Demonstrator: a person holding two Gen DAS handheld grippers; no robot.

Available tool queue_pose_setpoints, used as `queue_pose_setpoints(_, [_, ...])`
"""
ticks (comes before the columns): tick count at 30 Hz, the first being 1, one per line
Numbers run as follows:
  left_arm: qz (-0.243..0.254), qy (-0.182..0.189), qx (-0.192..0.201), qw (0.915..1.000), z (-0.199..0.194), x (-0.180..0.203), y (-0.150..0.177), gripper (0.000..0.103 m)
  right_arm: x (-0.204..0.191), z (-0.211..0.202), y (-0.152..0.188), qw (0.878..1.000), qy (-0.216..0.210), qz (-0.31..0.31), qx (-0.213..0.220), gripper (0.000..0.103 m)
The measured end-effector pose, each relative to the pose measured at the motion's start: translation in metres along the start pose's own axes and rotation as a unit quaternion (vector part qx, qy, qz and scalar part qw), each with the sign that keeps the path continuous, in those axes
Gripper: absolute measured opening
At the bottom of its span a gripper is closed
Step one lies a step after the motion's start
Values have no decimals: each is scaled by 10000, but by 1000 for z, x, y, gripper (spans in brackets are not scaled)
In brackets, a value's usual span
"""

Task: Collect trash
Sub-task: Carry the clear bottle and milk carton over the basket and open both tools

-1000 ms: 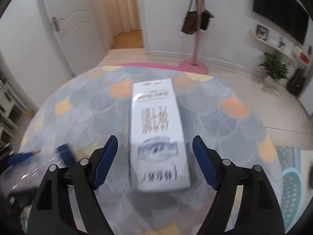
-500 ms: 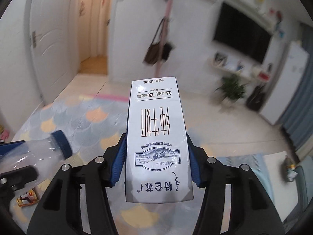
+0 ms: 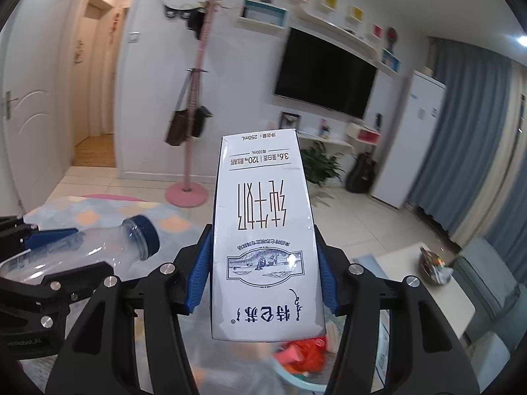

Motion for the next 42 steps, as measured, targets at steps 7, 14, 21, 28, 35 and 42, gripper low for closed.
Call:
queue_pose_setpoints(7, [258, 538, -246, 9979, 50, 67, -26, 55, 82, 29, 32, 9957, 331, 730, -467, 52])
queue_pose_setpoints(14, [478, 769, -582, 9942, 103, 122, -37, 55, 158, 85, 95, 9713, 224, 1892, -1423, 52])
queue_pose_setpoints(21, [515, 807, -1005, 9903, 150, 151, -24, 55, 185, 121, 154, 9456, 243, 2464, -2110, 53])
queue_pose_setpoints(28, [453, 614, -1221, 9896, 178, 158, -15, 55, 195, 133, 173, 9349, 245, 2624, -2378, 54])
queue_pose_setpoints(35, [433, 508, -1143, 9912, 172, 163, -15, 57, 202, 129, 179, 9312, 171, 2716, -2425, 54])
queue_pose_setpoints(42, [482, 489, -965, 9930, 149, 159, -11, 60, 195, 120, 178, 9293, 71, 2780, -2430, 54])
Point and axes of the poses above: each gripper's, at about its wrist camera, not at the fingertips, and z roughly the way its jaws point, x to its right, y to its underside, the point moved 4 cm from there along z, roughly the way its jaws point, and after that the axes turned 5 degrees about -y, right-handed, at the moved point
